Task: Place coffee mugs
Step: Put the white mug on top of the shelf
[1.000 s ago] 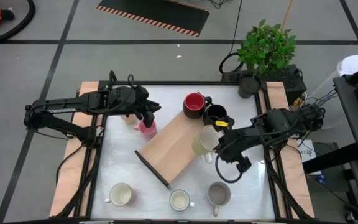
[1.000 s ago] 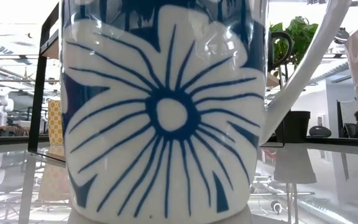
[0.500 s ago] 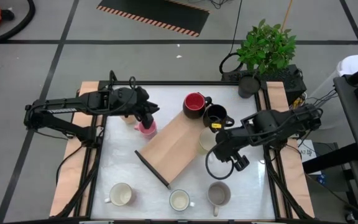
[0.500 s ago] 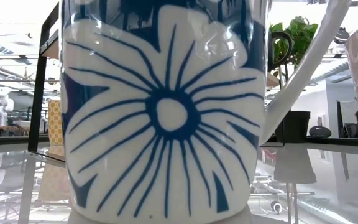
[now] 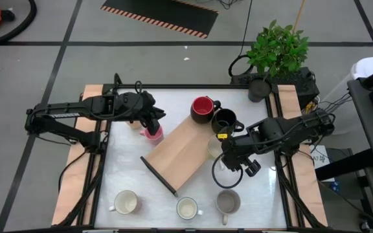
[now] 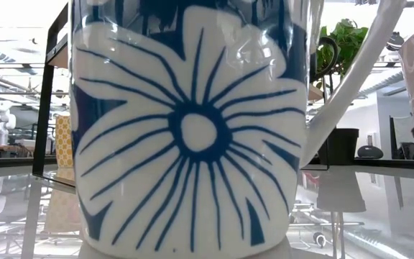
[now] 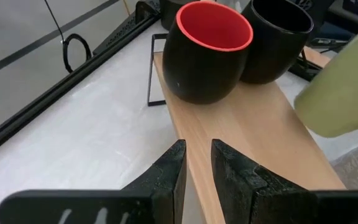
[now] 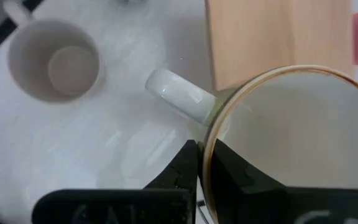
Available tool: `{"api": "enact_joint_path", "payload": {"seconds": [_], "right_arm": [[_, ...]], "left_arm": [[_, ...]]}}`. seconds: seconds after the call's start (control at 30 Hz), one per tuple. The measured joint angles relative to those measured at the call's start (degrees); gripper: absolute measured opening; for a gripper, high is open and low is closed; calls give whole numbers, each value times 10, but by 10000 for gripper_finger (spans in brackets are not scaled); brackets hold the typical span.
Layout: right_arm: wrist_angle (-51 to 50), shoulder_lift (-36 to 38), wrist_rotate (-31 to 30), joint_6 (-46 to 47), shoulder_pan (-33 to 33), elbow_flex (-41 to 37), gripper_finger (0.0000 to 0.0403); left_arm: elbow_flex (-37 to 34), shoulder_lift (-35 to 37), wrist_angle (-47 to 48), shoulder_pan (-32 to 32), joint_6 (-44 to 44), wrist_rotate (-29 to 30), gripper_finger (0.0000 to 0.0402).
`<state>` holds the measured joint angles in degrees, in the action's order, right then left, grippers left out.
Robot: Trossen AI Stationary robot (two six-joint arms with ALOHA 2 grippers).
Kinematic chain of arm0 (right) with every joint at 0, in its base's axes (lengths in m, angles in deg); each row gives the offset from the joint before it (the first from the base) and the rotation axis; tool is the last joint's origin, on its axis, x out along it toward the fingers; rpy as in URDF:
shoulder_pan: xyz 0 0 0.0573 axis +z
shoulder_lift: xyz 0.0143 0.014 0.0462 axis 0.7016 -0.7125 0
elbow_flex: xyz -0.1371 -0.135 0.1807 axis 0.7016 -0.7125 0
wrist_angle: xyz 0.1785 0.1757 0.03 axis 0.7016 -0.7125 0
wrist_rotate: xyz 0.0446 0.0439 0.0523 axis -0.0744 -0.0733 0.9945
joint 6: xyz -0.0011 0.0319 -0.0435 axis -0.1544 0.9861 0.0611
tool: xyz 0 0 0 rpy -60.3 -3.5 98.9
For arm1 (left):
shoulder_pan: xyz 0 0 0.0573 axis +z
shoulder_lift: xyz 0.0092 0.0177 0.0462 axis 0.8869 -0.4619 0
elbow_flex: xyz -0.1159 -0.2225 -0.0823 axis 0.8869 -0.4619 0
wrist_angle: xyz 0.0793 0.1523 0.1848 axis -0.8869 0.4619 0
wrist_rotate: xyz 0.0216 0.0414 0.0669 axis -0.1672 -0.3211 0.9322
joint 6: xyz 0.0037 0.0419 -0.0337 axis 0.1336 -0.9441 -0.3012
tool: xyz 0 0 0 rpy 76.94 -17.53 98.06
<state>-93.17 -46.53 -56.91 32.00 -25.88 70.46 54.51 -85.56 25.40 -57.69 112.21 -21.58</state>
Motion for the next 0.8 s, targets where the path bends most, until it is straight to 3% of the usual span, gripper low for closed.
{"api": "enact_joint_path", "payload": {"seconds": [0.8], "right_arm": [[24, -16, 0, -138, -75, -10, 11]], "left_arm": [[0, 0, 0, 0, -4, 0, 78]]}}
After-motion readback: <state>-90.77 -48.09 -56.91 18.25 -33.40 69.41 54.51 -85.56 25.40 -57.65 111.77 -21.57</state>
